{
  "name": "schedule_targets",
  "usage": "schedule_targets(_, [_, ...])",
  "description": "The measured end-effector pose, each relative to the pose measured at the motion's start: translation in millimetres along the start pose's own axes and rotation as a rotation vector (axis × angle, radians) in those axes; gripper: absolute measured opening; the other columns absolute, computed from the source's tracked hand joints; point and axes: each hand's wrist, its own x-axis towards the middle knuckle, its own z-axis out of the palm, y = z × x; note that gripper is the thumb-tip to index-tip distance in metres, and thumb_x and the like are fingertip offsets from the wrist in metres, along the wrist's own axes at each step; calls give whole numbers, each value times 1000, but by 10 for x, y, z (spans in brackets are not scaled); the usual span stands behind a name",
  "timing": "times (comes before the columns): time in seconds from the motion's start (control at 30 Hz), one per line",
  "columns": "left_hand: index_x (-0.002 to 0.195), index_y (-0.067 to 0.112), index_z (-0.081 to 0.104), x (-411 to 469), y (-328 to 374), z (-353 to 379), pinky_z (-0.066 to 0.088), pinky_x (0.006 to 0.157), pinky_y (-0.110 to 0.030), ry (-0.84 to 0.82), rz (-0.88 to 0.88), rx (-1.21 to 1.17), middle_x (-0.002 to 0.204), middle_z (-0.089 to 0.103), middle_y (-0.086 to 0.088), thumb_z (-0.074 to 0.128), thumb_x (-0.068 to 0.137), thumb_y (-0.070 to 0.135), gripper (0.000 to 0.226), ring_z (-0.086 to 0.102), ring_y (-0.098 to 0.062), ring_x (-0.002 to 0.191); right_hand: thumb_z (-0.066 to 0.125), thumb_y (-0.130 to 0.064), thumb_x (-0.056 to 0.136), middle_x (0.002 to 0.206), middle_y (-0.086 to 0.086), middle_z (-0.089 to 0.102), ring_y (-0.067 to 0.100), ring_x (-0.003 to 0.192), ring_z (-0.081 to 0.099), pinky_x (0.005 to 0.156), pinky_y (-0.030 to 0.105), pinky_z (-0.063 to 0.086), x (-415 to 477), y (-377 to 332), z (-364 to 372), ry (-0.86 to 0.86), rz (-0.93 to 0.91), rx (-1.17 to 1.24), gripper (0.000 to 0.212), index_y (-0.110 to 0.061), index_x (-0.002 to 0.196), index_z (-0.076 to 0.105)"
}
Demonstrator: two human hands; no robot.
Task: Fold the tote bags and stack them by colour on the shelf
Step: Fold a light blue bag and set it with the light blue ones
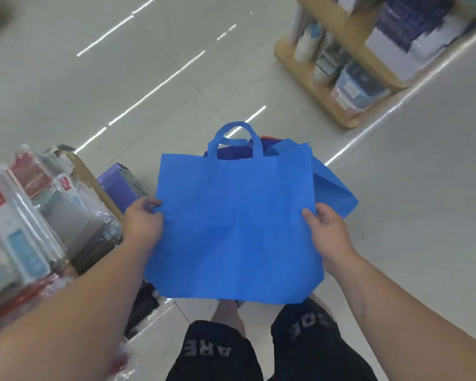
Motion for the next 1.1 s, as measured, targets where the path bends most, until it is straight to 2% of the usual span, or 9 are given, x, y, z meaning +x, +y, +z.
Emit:
schedule_targets(0.1, [92, 28, 67, -377, 329, -225, 55, 77, -42, 11, -21, -179, 116, 65, -8, 58, 91, -2, 31, 62, -21, 78, 63, -35, 92, 110, 25, 68, 29, 88, 67, 84, 53, 56, -121, -257, -315, -41, -18, 60, 41, 4, 101, 56])
schedule_targets(0.2, [96, 24, 67, -917, 648, -472, 56, 76, -42, 79, 8, -344, 106, 67, -4, 61, 93, -1, 25, 64, -19, 78, 66, -40, 83, 113, 27, 68, 42, 100, 69, 92, 68, 50, -213, -501, -627, -131, -4, 108, 49, 3, 105, 58])
schedule_targets(0.33, [106, 14, 66, -1874, 896, -839, 50, 58, -17, 217, 94, -513, 83, 60, 8, 58, 96, -3, 22, 61, -1, 65, 57, -21, 101, 112, 18, 73, 36, 99, 71, 89, 55, 56, -432, -979, -941, -227, -39, 107, 25, 2, 110, 62])
schedule_targets(0.43, [109, 12, 68, -2539, 816, -1159, 51, 63, -13, 347, 100, -619, 86, 65, 8, 59, 95, -7, 26, 62, -4, 75, 55, -22, 103, 109, 12, 75, 31, 97, 73, 85, 46, 58, -622, -1306, -1063, -331, -95, 57, 22, -3, 106, 66])
schedule_targets(0.53, [104, 16, 71, -3122, 592, -1476, 53, 65, -21, 453, 76, -693, 86, 69, 8, 61, 95, -3, 24, 64, -9, 77, 53, -22, 104, 104, 7, 77, 21, 86, 75, 77, 39, 58, -930, -1611, -1041, -447, -164, 22, 20, -11, 95, 68])
schedule_targets(0.7, [98, 22, 74, -4078, 115, -1848, 49, 50, -20, 563, 69, -825, 80, 71, 12, 63, 94, -2, 27, 67, -8, 71, 52, -21, 104, 101, 5, 76, 18, 83, 74, 71, 35, 58, -1663, -1906, -781, -646, -260, -51, 19, -14, 93, 66])
schedule_targets(0.93, [97, 20, 76, -5083, -1068, -2330, 52, 71, -32, 786, 15, -1030, 89, 75, 5, 63, 93, -4, 29, 69, -12, 77, 54, -22, 102, 99, 6, 77, 17, 80, 74, 70, 35, 61, -2866, -1750, -338, -829, -302, -117, 23, -20, 85, 69])
schedule_targets(1.03, [101, 17, 74, -5473, -1712, -2563, 50, 56, -20, 862, 2, -1066, 78, 72, 8, 61, 93, -5, 27, 66, -6, 64, 58, -23, 96, 100, 9, 76, 17, 79, 74, 65, 30, 62, -3483, -1474, -79, -907, -350, -122, 19, -18, 84, 71])
schedule_targets(1.1, [102, 16, 73, -5764, -2167, -2749, 42, 45, -12, 913, -3, -1063, 70, 68, 13, 60, 93, -6, 27, 58, 0, 53, 56, -23, 98, 106, 12, 76, 24, 89, 74, 71, 35, 62, -3879, -1202, 98, -967, -372, -137, 18, -15, 92, 72])
